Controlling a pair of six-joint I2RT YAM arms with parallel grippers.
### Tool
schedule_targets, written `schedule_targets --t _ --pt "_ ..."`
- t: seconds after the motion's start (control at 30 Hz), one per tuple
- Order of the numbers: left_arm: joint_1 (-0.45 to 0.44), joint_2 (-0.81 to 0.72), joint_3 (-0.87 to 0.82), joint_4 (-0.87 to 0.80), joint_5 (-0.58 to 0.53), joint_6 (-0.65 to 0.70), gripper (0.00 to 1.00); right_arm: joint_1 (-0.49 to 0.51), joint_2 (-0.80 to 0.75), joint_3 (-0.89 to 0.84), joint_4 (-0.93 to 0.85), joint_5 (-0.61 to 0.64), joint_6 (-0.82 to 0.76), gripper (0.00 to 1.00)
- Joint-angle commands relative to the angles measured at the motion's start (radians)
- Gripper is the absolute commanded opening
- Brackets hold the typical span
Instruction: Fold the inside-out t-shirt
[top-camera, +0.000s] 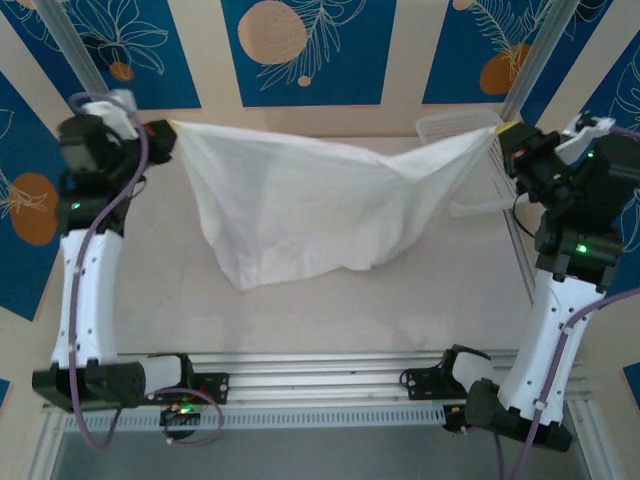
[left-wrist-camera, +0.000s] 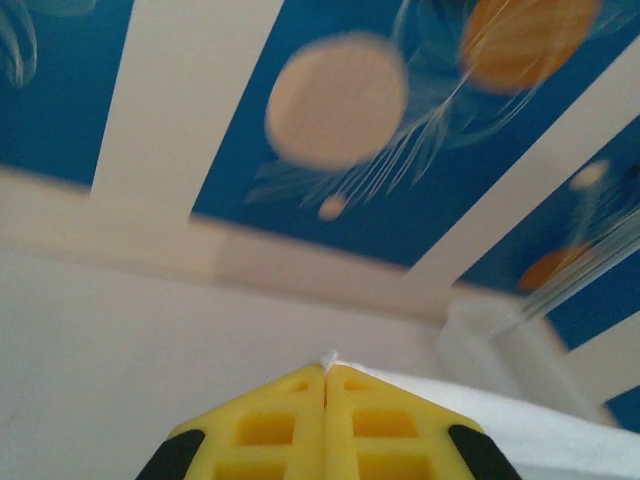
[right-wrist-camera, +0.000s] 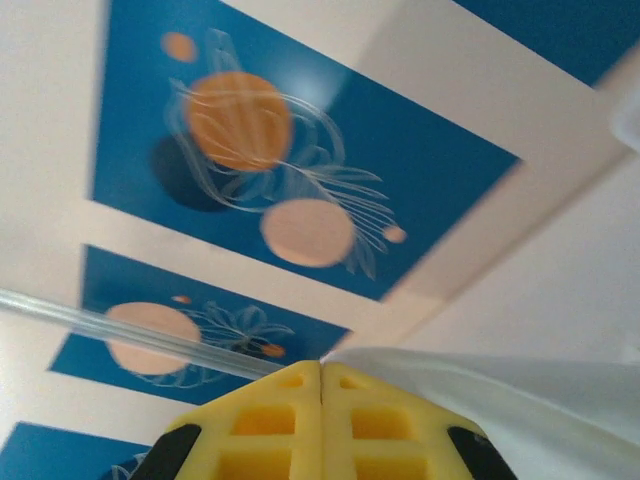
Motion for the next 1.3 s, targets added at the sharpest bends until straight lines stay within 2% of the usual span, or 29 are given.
schedule_targets --t 0.0,0.17,0.3,0.4,0.57,0.77,1.0,1.13,1.27 --pt "0.028 -0.022 -0.008 0.043 0.135 -0.101 0.00 -0.018 0.016 0.031 0.040 -0.090 0.081 0.00" --pt "0.034 -0.074 -0.140 0.068 0.146 -0.113 0.00 -0.019 -0.033 -0.097 0.057 -0.087 0.081 0.00" --pt "0.033 -0.155 -0.347 0.103 0.157 -0.160 0.00 -0.015 -0.101 -0.290 0.047 -0.074 0.081 0.00" --pt "0.033 -0.224 -0.510 0.077 0.122 -0.140 0.00 -0.010 -0.159 -0.455 0.021 -0.032 0.076 0.00" --pt "0.025 -0.234 -0.709 0.025 0.146 -0.126 0.00 0.010 -0.182 -0.656 0.045 -0.020 0.091 0.00" --pt "0.012 -0.087 -0.831 0.070 0.053 -0.101 0.00 0.051 -0.123 -0.709 -0.033 0.134 0.014 0.00" --pt "-0.044 0.222 -0.829 0.178 -0.064 -0.086 0.01 0.111 -0.028 -0.751 0.000 0.136 -0.035 0.00" --pt "-0.047 0.349 -0.799 0.274 -0.054 -0.107 0.10 0.151 0.016 -0.748 0.010 0.143 -0.046 0.00" --pt "-0.047 0.367 -0.772 0.300 -0.037 -0.107 0.22 0.169 0.031 -0.724 0.006 0.148 -0.065 0.00"
